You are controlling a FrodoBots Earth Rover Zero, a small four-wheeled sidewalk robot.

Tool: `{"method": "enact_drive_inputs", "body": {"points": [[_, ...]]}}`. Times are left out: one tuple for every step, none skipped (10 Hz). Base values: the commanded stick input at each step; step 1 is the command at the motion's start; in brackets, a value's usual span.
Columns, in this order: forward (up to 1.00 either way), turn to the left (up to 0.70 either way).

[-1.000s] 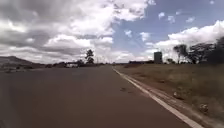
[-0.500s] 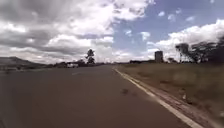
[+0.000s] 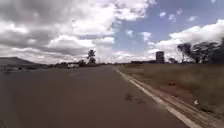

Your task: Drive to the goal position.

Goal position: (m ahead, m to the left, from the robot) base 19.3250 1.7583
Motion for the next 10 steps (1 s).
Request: {"method": "enact_drive_inputs", "body": {"points": [[0.7,0.0],[0.7,0.0],[0.7,0.0],[0.7,0.0],[0.7,0.0],[0.7,0.0],[0.7,0.0],[0.7,0.0],[0.7,0.0],[0.7,0.0]]}}
